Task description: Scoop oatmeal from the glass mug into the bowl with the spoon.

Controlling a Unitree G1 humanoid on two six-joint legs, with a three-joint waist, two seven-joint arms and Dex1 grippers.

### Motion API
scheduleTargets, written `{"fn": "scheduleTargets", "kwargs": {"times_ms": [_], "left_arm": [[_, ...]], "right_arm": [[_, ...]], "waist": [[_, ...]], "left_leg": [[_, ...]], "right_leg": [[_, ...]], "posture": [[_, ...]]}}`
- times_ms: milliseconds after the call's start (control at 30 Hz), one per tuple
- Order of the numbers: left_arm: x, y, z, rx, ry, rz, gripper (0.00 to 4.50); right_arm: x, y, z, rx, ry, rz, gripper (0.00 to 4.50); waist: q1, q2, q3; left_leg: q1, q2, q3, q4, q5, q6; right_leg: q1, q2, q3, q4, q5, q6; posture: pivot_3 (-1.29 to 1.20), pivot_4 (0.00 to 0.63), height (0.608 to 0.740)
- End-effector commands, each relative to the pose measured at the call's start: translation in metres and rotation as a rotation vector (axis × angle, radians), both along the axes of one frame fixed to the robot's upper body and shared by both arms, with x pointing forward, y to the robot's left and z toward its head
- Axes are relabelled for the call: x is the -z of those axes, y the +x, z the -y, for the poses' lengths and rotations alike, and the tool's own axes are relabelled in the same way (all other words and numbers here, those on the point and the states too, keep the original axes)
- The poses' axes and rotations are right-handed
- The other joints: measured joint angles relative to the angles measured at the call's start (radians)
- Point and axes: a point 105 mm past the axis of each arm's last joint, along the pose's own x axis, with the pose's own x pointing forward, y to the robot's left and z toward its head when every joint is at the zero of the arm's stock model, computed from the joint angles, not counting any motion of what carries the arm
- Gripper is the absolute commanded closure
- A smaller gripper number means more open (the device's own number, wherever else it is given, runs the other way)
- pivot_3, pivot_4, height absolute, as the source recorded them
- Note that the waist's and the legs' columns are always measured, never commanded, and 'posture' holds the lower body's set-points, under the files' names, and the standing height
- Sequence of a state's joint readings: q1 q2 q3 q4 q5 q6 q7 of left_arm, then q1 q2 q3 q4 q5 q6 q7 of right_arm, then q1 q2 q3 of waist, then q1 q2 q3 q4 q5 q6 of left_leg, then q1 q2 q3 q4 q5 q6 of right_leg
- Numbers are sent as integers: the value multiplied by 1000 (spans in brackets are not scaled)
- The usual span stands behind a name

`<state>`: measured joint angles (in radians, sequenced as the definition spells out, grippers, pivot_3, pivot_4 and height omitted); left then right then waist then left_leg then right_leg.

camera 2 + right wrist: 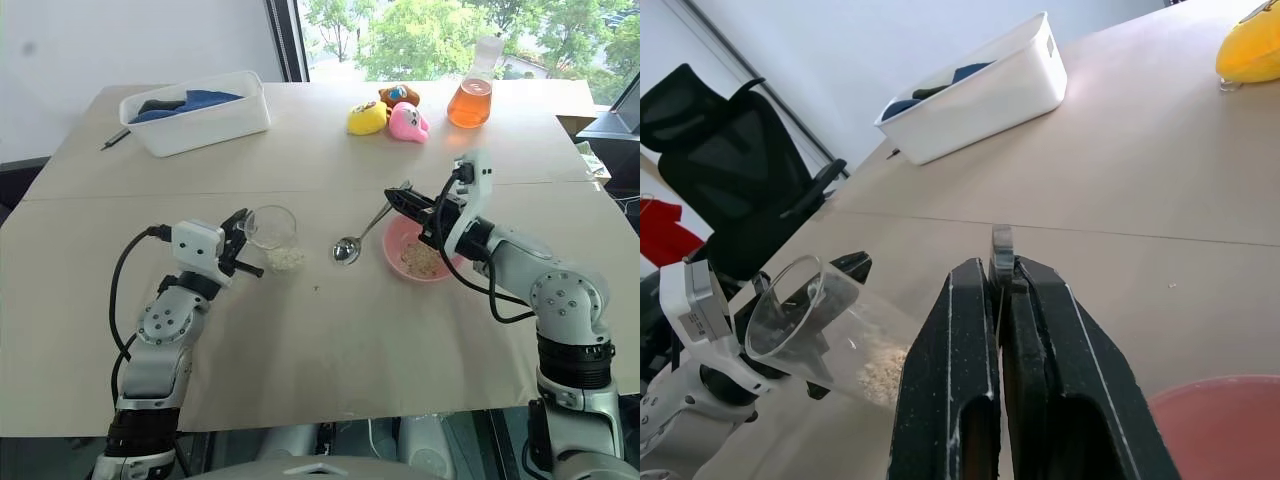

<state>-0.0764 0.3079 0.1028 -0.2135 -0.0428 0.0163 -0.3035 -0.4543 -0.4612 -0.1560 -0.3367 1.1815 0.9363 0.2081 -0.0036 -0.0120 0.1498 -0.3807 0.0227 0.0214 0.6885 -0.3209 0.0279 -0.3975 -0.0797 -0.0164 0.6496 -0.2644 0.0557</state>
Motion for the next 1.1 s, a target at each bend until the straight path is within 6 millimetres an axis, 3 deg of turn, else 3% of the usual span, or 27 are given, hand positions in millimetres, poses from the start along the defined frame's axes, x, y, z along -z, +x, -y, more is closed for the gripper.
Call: {"fn": "scheduleTargets", "kwargs": {"times_ms": [33,200,500,600,700,933,1100], "left_arm": [[5,-1,-1,0,10,-21,4486],[8,1,1,11,6,-41,4486],[-1,14,9,68,-10,-79,4486],[-7,20,11,81,-3,-92,4486],[-15,26,17,122,18,-100,4486],[-28,30,23,175,54,-91,4486],[-36,34,22,175,77,-48,4486]], "right_arm": [[-11,-4,-1,-10,18,48,4500],[-20,-4,-3,-13,25,73,4500],[-101,-10,-19,-75,151,236,4500],[-112,-16,-30,-127,165,256,4500],[-111,-18,-43,-162,157,253,4500],[-73,7,-48,-63,-46,211,4500],[-64,1,-64,-141,-104,216,4500]], "waist": [[0,0,0],[0,0,0],[-1,0,0],[-1,0,0],[-2,0,0],[-11,0,0],[-11,0,0]], "left_leg": [[0,0,0,0,0,0],[0,0,0,0,0,0],[1,0,0,1,0,0],[1,0,-1,1,0,0],[0,-1,-1,1,1,0],[-4,-1,1,1,1,-1],[-5,-1,1,1,1,-1]], "right_leg": [[0,0,0,0,0,0],[0,0,0,1,0,0],[0,0,0,4,0,0],[0,0,0,4,0,0],[0,0,0,5,0,0],[-5,0,0,8,0,0],[-7,0,0,8,0,0]], "posture": [[0,150,740],[0,150,740],[0,150,740],[0,150,740],[0,150,740],[0,150,740],[0,150,740]]}}
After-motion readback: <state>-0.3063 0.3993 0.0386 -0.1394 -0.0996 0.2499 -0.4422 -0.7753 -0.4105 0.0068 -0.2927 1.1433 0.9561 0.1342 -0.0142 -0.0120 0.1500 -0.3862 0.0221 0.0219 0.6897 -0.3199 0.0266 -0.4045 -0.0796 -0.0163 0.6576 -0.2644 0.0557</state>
